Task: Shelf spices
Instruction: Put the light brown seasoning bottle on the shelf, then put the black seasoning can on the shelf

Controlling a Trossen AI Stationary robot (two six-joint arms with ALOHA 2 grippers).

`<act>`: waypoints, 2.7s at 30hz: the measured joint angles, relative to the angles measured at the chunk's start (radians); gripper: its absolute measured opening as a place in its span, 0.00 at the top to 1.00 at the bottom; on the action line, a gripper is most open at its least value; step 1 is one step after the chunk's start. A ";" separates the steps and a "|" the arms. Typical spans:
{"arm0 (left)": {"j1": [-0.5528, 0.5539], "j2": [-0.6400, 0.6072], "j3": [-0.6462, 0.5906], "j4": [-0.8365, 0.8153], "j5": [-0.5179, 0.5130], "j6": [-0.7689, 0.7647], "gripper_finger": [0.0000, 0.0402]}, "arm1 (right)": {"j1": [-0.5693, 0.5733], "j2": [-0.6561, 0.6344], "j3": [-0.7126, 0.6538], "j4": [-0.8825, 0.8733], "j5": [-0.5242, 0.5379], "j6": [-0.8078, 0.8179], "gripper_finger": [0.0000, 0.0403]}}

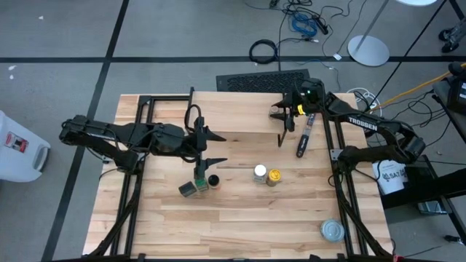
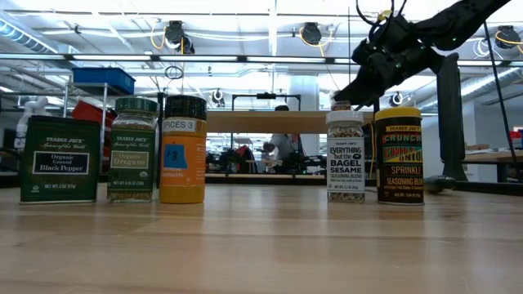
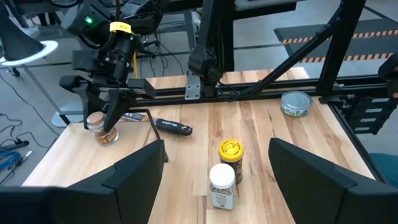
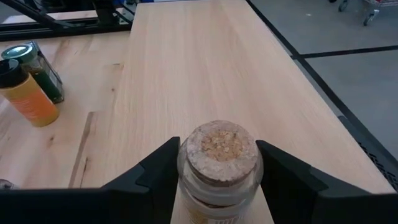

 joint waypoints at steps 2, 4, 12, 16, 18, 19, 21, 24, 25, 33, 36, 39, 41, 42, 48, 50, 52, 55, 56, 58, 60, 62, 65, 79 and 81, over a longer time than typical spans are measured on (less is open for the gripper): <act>0.000 0.000 0.000 0.000 0.000 0.000 0.26 | -0.007 0.000 0.000 -0.005 0.001 -0.001 0.54; 0.000 0.000 0.000 0.000 0.000 0.000 0.26 | -0.011 -0.003 0.000 -0.006 0.001 -0.001 0.54; 0.000 0.000 0.000 0.000 0.000 0.000 0.26 | -0.012 -0.045 -0.002 -0.040 0.015 -0.008 0.54; 0.000 0.000 0.000 0.000 0.000 0.000 0.26 | -0.012 -0.060 -0.003 -0.061 0.015 -0.017 0.54; 0.000 0.000 0.000 0.000 0.000 0.000 0.26 | -0.012 -0.061 -0.003 -0.068 0.026 -0.018 0.54; 0.000 0.000 0.000 0.000 0.000 0.000 0.26 | -0.012 -0.062 -0.003 -0.068 0.038 -0.017 0.54; 0.000 0.000 0.000 0.000 0.000 0.000 0.26 | -0.012 -0.062 -0.003 -0.068 0.046 -0.016 0.54; 0.000 0.000 0.000 0.000 0.000 0.000 0.26 | -0.012 -0.062 -0.003 -0.062 0.051 -0.011 0.52; 0.000 0.000 0.000 0.000 0.000 0.000 0.26 | -0.012 -0.062 -0.003 -0.063 0.053 -0.011 0.51; 0.000 0.000 0.000 0.000 0.000 0.006 0.26 | -0.012 -0.062 -0.003 -0.061 0.053 -0.001 0.43; 0.000 0.000 0.000 0.000 0.000 0.006 0.26 | -0.012 -0.066 -0.003 -0.059 0.053 -0.001 0.41; 0.000 0.000 0.000 0.000 0.000 0.005 0.26 | -0.012 -0.086 -0.003 -0.056 0.053 0.004 0.40; 0.000 0.000 0.000 0.000 0.000 0.005 0.26 | -0.012 -0.104 -0.003 -0.056 0.052 0.010 0.39; 0.000 0.000 0.000 0.000 0.000 0.006 0.26 | -0.012 -0.114 -0.003 -0.057 0.052 0.014 0.39; 0.000 0.000 0.000 0.000 0.000 0.006 0.26 | -0.011 -0.195 -0.003 -0.057 0.052 0.057 0.39; 0.000 0.000 0.000 -0.003 0.000 0.005 0.26 | -0.005 -0.232 -0.003 -0.060 0.052 0.083 0.39; 0.000 0.000 0.000 -0.023 0.000 0.005 0.26 | 0.014 -0.273 -0.003 -0.068 0.052 0.110 0.39; 0.000 0.000 0.000 -0.068 0.000 0.004 0.26 | 0.071 -0.344 -0.002 -0.076 0.047 0.142 0.39; 0.000 0.000 0.000 -0.084 0.000 0.000 0.26 | 0.095 -0.369 -0.002 -0.076 0.046 0.157 0.39; 0.000 0.000 0.000 -0.115 0.001 -0.002 0.26 | 0.150 -0.420 -0.002 -0.076 0.046 0.193 0.39; 0.000 0.000 0.000 -0.139 0.000 -0.019 0.26 | 0.220 -0.464 -0.001 -0.075 0.046 0.237 0.39; 0.000 0.000 0.000 -0.172 0.001 -0.058 0.26 | 0.299 -0.500 -0.001 -0.080 0.046 0.279 0.39; -0.003 0.000 0.000 -0.249 0.001 -0.151 0.26 | 0.418 -0.531 -0.001 -0.092 0.047 0.328 0.40; -0.186 0.001 -0.117 -0.700 -0.227 -0.687 0.26 | 0.741 -0.495 -0.001 -0.199 0.265 0.398 0.40; -0.220 0.001 -0.179 -0.691 -0.231 -0.741 0.26 | 0.758 -0.487 -0.001 -0.194 0.270 0.409 0.40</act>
